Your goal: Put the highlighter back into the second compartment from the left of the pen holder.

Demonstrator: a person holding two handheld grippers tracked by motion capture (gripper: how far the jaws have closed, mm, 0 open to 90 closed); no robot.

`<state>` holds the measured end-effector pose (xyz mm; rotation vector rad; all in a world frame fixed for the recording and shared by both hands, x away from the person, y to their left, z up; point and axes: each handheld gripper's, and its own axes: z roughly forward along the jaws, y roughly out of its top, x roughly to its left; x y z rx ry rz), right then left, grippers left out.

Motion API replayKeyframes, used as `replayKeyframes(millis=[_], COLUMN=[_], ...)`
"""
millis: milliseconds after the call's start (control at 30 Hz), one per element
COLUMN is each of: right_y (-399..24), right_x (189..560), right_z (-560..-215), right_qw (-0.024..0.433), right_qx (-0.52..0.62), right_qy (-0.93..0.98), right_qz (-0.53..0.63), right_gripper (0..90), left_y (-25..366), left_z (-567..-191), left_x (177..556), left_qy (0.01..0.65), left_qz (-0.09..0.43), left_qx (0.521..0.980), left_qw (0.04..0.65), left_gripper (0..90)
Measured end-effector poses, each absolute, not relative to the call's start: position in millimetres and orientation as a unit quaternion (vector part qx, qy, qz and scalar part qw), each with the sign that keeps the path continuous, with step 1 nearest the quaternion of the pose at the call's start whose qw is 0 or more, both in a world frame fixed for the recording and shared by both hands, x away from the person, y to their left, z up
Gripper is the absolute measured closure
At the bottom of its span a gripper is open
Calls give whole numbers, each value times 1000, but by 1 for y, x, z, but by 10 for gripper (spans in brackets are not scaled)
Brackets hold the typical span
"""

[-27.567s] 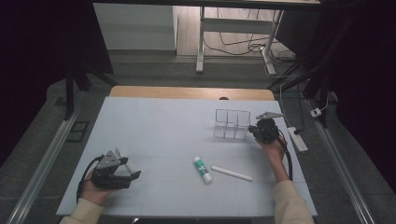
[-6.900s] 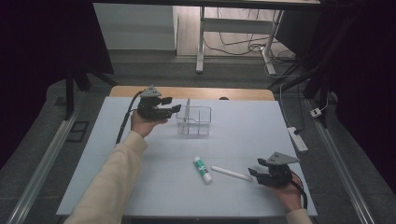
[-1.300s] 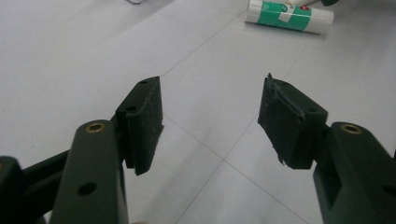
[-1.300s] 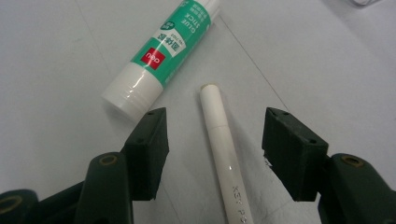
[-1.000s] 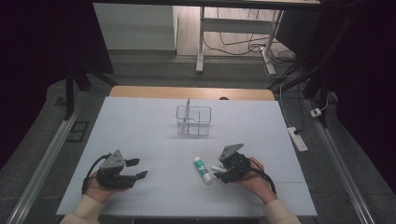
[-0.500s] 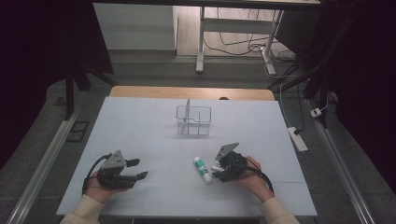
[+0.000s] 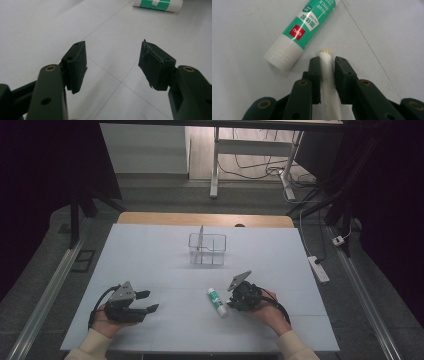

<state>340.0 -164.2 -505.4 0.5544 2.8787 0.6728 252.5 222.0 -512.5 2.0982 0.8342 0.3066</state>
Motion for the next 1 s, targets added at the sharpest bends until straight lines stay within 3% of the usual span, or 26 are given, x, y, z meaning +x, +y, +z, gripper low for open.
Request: replayKeyframes(millis=[1000], right_y=[-173], right_x=[338], right_z=[-487], right_qw=[83], right_qx=[185], right_qy=[937], right_qz=[283], right_gripper=[781], left_y=[222], left_z=[-512], left_x=[252], left_qy=[332], left_qz=[124], left_qx=[837], left_qw=[418], left_gripper=[394])
